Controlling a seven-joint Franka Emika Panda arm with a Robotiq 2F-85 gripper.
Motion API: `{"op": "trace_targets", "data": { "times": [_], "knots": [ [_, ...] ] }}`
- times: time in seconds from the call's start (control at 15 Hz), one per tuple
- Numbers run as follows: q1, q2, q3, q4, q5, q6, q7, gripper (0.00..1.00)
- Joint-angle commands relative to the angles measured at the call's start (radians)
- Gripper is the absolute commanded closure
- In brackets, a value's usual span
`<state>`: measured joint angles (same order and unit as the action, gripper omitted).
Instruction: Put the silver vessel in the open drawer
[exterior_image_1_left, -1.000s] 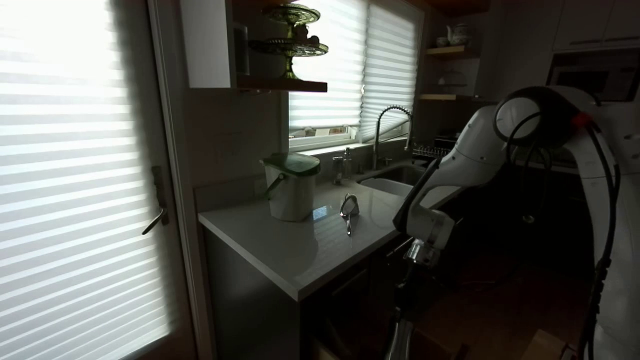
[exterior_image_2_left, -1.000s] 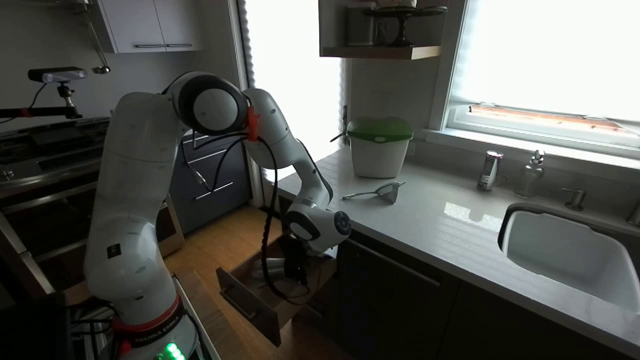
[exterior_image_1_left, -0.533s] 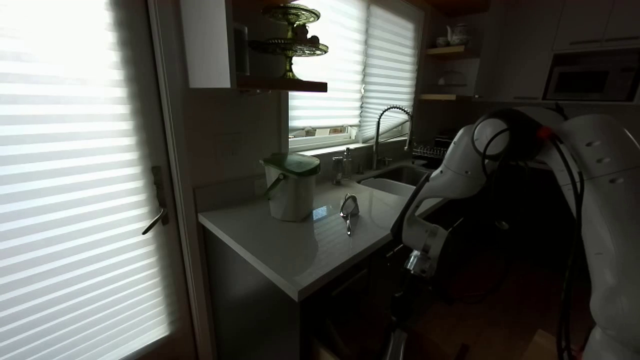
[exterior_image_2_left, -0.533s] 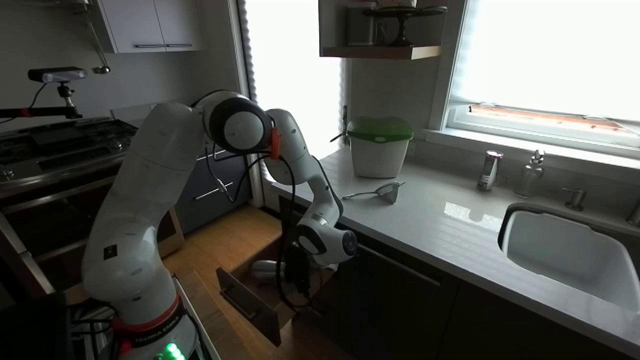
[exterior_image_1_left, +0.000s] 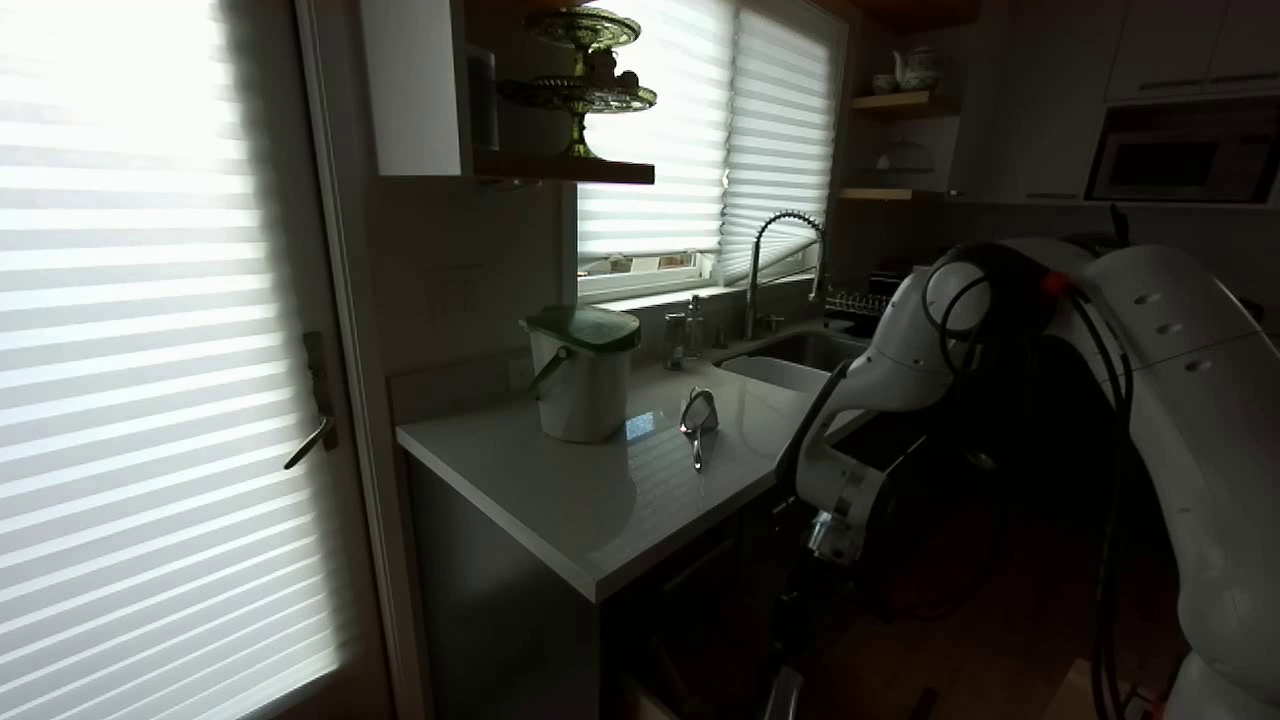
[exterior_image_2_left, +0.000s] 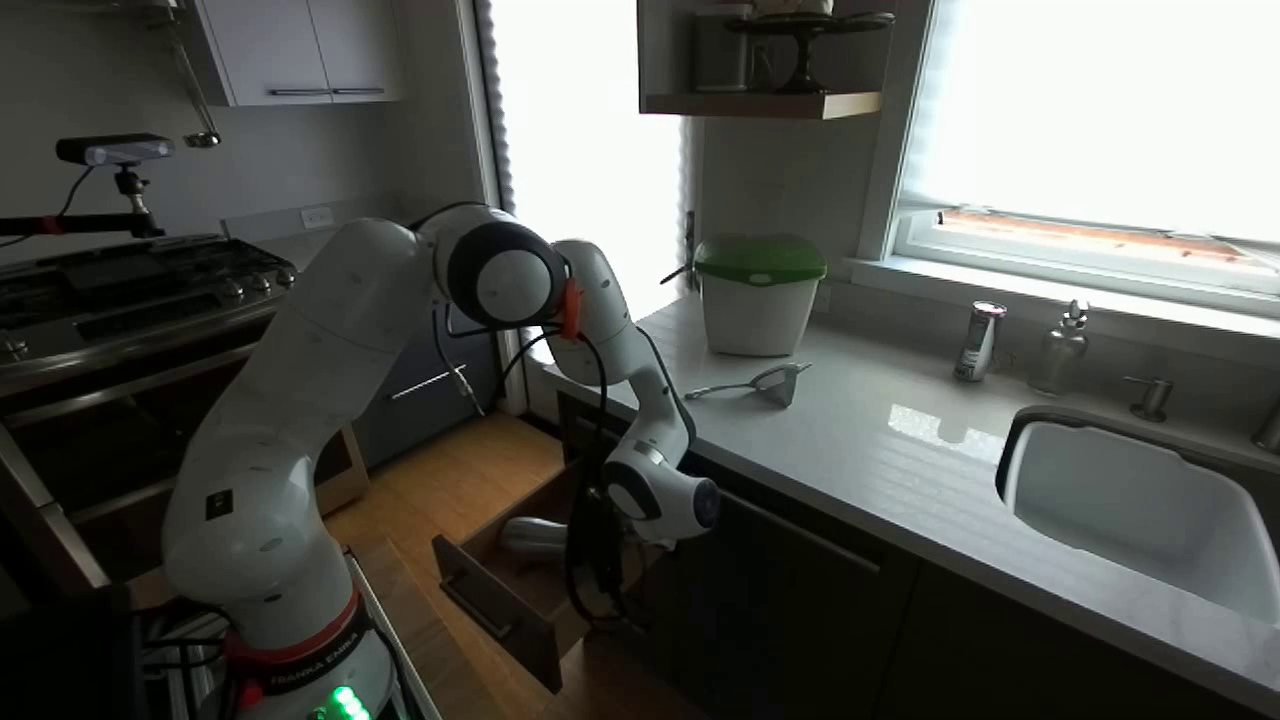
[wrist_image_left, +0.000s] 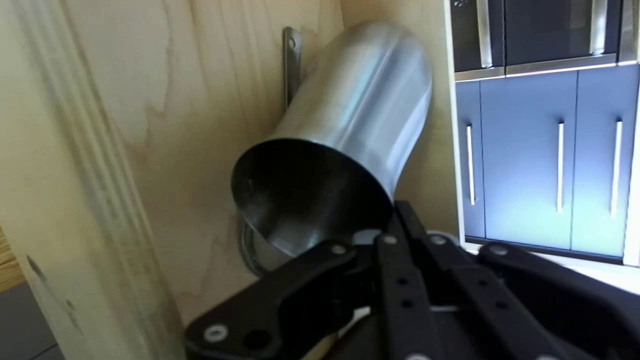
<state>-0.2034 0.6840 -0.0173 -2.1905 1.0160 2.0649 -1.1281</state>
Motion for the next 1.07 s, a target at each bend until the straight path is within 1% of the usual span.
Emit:
{"op": "trace_targets", "data": {
  "times": [0.0,0.07,0.2,0.33,0.47,0.53,0.67,0.87,1.0],
  "knots": [
    [-0.016,0.034,0.004,0.033,0.021,-0.034,-0.020,0.71],
    [-0.016,0.037,0.004,0.037,0.023,-0.035,-0.022,0.66],
    [-0.017,0.041,0.004,0.045,0.021,-0.039,-0.018,0.48],
    [-0.016,0.043,0.004,0.049,0.021,-0.043,-0.017,0.36],
    [-0.012,0.040,0.003,0.049,0.017,-0.048,-0.014,0.29],
    [-0.006,0.034,0.000,0.046,0.013,-0.043,-0.009,0.22],
    [0.013,0.008,-0.006,0.029,-0.001,-0.020,0.006,0.00],
    [0.052,-0.068,-0.017,-0.010,-0.037,0.001,0.054,0.00],
    [0.090,-0.161,-0.033,-0.061,-0.094,0.014,0.137,0.00]
  ]
}}
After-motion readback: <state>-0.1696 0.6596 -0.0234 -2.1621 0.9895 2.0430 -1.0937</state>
